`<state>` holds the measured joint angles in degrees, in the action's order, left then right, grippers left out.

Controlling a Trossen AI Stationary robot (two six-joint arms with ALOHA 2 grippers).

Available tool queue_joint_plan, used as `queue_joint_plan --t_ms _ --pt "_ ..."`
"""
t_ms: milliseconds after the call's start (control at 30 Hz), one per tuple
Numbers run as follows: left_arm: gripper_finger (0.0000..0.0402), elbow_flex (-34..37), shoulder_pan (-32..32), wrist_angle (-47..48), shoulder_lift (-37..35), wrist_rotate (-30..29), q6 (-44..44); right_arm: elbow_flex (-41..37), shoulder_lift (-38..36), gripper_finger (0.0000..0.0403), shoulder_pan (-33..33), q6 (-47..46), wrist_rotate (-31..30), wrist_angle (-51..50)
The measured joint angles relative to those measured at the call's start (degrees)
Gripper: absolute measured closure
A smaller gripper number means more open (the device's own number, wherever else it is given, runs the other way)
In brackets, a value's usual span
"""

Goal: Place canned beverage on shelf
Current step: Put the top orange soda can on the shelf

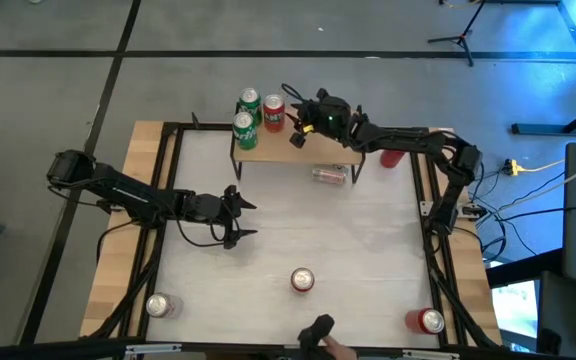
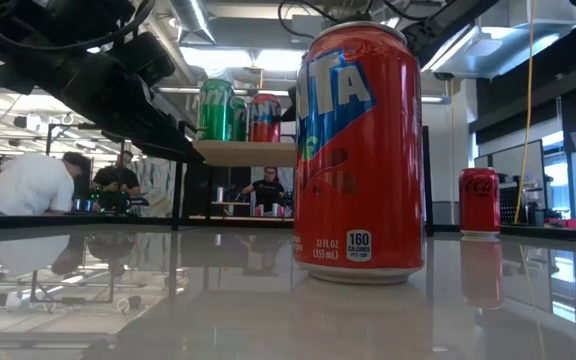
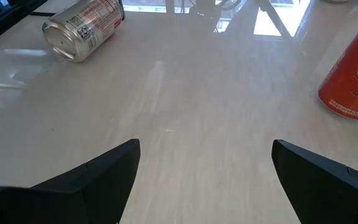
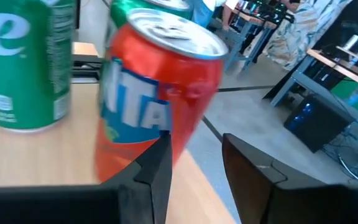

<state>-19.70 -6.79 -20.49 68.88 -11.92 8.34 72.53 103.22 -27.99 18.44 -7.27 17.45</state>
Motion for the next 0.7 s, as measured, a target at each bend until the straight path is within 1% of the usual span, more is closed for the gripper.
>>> queue_joint_plan --t_ms 300,433,533,700 --pt "0.0046 0.0 0.0 -0.13 -0.02 -0.02 -0.96 0.0 0.0 0.0265 -0.13 -0.04 1.37 2.07" --pt "0.0047 0.0 0.0 -0.13 0.0 0.0 -0.96 0.0 -0.24 0.0265 0.4 -0.09 -0.75 -2.39" --pt "0.0046 0.0 0.0 -0.09 -0.02 0.0 -0.96 0.01 -0.65 0.0265 1.76 -0.33 -1.26 -4.52" --pt "0.0047 0.0 -0.02 -0.09 -0.02 0.0 -0.96 0.02 -0.68 0.0265 5.31 -0.79 0.23 -6.64"
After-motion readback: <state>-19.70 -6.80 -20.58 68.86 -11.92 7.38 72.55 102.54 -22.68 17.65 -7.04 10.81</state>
